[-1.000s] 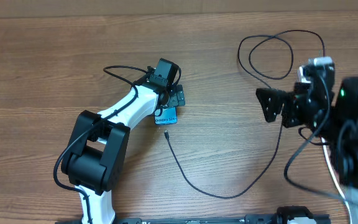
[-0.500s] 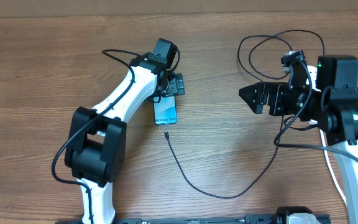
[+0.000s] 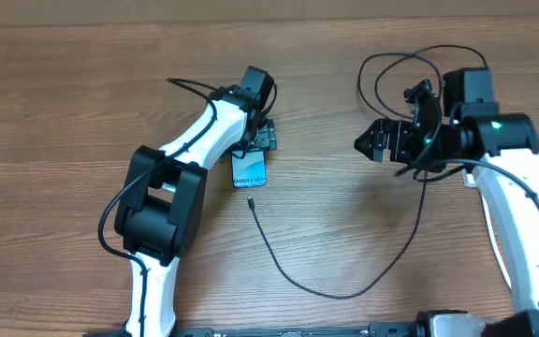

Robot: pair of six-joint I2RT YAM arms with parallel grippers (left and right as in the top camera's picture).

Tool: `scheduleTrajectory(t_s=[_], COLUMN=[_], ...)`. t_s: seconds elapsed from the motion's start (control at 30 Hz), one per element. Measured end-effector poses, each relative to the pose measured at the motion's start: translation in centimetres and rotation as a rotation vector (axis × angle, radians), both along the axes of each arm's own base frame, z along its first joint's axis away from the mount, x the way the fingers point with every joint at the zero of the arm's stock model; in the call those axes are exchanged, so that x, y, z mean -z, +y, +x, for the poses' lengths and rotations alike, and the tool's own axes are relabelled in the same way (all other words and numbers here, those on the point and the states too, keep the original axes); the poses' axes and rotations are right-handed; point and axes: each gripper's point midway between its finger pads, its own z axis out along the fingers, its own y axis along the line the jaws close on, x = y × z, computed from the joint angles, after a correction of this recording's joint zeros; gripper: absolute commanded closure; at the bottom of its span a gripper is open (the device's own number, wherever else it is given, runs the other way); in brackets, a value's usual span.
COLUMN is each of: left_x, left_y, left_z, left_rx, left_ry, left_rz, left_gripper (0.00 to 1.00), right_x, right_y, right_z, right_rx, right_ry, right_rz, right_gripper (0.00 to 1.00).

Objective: Plug charger to phone and switch on socket

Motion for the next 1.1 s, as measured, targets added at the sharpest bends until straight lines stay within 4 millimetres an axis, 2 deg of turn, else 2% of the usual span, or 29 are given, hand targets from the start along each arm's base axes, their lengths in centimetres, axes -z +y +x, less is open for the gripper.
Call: scheduleTrajectory(t_s=[0.1,0.17,0.27,0.5,0.73,0.83,0.9,0.97,1.0,1.07,1.1], left_x=[0.0,0.0,0.0,0.1,0.0,-0.4,-0.6,-0.9,-1.1,-1.2,-1.3], left_y=[-0.1,-0.1,-0.2,-0.4,-0.7,-0.7,-0.6,-0.8,-1.1,-1.9,-2.1], left_z=[-0.3,-0.5,-0.8,-2.3,-2.7,-2.7,-2.7,-2.8,-3.0,-3.5,-3.7], left_rx=[0.030,0.035,0.043,0.057,0.075,0.080,0.085,0.112,0.137,0.174,0.190], left_ry=[0.014,0.025,0.040,0.103,0.134,0.173,0.191,0.208,0.215,0.230,0.236], left_rz=[0.000,-0.002,-0.007,-0.013,-0.062,-0.168,-0.225,-0.288,-0.317,-0.358,-0.372], left_gripper=[0.19,0.18,0.05,0.18,0.22,0.22,0.22,0.20,0.19,0.18,0.18], right_x=[1.2,1.3,1.0,1.1,5.5,6.9,8.1,9.8,10.2,11.9,12.7], right_y=[0.5,1.0,1.8,2.1,2.5,4.5,6.3,8.9,9.6,12.9,13.8], right_z=[-0.1,-0.2,-0.3,-0.3,-1.2,-1.0,-1.5,-2.0,-2.0,-1.6,-1.9], right_rx=[0.009,0.008,0.001,0.007,0.042,0.046,0.035,0.010,0.003,-0.043,-0.055], right_ry=[0.032,0.039,0.043,0.050,0.105,0.090,0.098,0.119,0.131,0.135,0.154], right_rz=[-0.065,-0.070,-0.034,-0.012,0.007,0.076,0.121,0.160,0.166,0.203,0.207], right_gripper=[0.00,0.00,0.00,0.00,0.00,0.00,0.00,0.00,0.00,0.00,0.00])
